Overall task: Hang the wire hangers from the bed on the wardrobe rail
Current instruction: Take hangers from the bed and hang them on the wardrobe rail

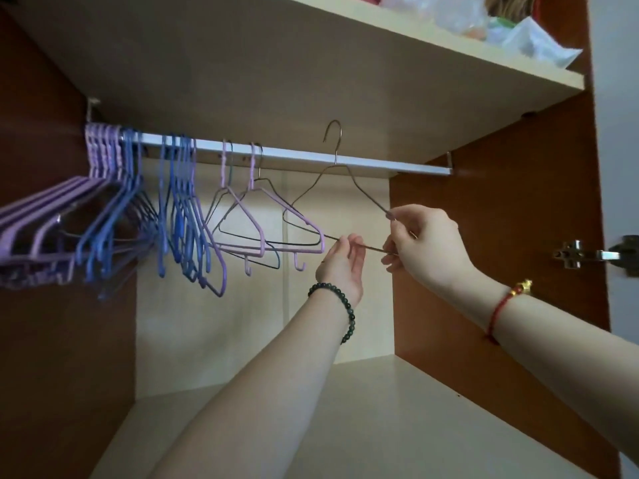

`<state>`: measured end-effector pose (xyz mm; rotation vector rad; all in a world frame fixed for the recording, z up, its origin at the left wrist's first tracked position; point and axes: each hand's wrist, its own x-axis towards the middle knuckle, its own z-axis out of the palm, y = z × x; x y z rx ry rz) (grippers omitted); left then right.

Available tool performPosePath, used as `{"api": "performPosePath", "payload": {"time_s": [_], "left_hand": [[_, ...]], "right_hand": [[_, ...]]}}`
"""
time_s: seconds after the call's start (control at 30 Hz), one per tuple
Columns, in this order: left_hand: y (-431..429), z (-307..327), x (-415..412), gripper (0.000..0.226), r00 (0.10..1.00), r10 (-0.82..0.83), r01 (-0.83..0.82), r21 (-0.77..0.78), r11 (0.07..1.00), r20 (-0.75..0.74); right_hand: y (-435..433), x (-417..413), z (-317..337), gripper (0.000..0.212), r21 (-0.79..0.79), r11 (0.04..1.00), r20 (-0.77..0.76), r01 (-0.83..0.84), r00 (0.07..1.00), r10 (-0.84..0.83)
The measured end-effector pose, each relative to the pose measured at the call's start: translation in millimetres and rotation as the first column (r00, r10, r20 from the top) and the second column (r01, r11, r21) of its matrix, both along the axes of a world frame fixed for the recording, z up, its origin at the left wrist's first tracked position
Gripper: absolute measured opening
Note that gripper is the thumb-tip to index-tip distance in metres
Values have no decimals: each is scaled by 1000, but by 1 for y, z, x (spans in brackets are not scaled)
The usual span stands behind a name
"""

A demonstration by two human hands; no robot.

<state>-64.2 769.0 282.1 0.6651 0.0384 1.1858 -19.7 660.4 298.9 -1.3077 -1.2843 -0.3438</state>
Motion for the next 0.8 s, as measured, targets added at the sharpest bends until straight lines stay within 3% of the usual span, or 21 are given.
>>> {"api": "performPosePath", "payload": {"time_s": [0.17, 0.37, 0.57, 0.8], "left_hand": [[24, 15, 2, 19, 990, 9, 1, -72, 997, 142], [50, 31, -4, 23, 981, -11, -2, 67, 998, 195], [67, 29, -25, 27, 991, 40, -43, 16, 999, 125], [71, 19, -55, 25, 985, 72, -61, -77, 995, 158]], "right_hand": [[44, -11, 33, 34, 12, 996, 77, 84, 993, -84], [82, -21, 58, 34, 9, 994, 136, 109, 985, -109], [105, -39, 63, 30, -145, 989, 117, 39, 993, -22], [113, -64, 51, 32, -256, 957, 87, -138, 982, 165]]}}
